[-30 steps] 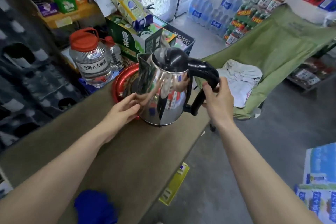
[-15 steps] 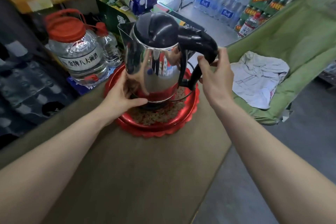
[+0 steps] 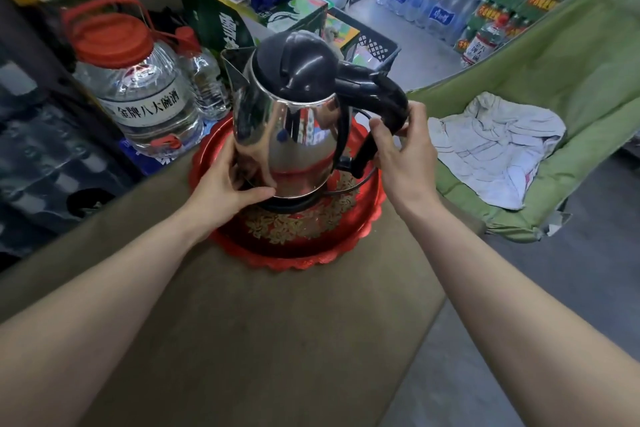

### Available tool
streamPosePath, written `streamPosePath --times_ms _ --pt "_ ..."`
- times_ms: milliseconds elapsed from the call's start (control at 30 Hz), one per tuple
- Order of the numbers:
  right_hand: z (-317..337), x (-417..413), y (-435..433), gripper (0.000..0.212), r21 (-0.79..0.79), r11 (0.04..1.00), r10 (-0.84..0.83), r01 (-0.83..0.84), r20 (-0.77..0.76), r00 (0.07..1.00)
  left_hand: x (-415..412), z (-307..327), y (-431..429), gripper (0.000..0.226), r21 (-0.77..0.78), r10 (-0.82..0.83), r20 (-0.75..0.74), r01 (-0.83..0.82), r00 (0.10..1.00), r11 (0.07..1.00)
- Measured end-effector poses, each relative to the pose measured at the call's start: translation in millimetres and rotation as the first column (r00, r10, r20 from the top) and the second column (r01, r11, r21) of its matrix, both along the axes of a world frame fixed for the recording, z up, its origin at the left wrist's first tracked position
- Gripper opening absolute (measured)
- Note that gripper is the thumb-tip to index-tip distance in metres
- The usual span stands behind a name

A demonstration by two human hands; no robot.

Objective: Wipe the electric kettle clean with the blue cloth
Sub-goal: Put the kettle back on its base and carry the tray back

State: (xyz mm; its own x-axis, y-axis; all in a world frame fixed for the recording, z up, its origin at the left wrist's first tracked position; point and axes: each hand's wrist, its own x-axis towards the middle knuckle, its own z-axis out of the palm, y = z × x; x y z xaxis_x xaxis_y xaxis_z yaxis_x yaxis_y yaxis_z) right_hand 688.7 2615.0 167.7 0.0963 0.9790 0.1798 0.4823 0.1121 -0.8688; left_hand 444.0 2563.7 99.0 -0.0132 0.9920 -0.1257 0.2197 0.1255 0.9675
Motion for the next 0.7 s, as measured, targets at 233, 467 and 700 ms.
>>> streamPosePath --times_ms 233,467,700 --pt "-3 1 -1 0.020 0.045 0.999 0.021 -0.027 0.132 0.991 1 -7 2 0.110 0.011 0.000 -0.017 0.000 1.000 1.000" --pt "-6 0 -20 0.021 0.119 0.990 0.046 -0.073 0.218 0.975 0 -12 3 0.114 -0.006 0.008 -0.006 -0.008 1.000 1.000" --pt "-8 1 -28 0.019 0.083 0.992 0.076 -0.097 0.226 0.971 1 -12 -4 0.108 -0.046 0.008 0.014 -0.008 1.000 0.999"
